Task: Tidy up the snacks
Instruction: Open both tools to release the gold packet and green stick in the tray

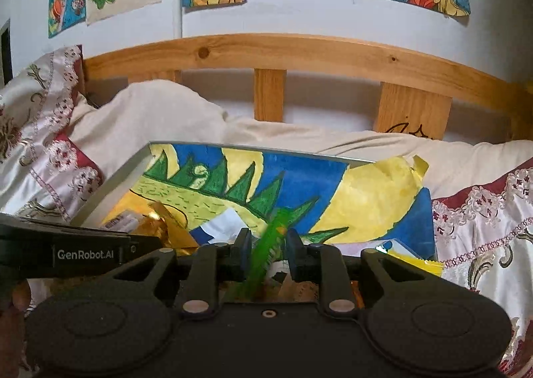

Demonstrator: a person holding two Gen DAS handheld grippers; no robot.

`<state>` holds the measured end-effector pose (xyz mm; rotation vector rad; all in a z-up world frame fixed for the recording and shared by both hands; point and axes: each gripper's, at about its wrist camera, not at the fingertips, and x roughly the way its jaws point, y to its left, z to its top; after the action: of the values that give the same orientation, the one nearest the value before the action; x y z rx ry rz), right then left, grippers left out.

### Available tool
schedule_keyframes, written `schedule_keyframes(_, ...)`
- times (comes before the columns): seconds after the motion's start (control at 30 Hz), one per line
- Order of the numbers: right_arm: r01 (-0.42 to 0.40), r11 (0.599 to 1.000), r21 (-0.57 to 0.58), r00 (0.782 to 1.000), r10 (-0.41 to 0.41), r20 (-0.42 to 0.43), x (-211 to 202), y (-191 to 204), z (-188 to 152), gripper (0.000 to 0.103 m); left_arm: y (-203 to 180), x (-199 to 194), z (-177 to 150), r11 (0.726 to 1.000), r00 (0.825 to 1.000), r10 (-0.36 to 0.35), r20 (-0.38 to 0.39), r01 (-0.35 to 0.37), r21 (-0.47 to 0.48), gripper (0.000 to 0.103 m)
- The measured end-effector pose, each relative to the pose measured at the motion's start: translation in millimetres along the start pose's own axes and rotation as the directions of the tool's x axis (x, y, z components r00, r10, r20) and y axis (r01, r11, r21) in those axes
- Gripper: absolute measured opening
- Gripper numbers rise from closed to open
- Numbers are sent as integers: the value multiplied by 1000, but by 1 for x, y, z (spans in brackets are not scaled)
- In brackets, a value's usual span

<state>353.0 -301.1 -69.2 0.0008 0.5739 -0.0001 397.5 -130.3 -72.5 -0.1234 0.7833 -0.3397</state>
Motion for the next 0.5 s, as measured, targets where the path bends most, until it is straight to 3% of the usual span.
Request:
schedule_keyframes(0.3,-7,999,31,996,4,88,-46,-8,21,52,-2,-43,7,999,995,35,91,-34,-14,72)
schedule_keyframes(0.5,-13,1000,28,988,8,155,-94,-2,28,72,-1,-95,2,997,978,81,191,-77,-30,90)
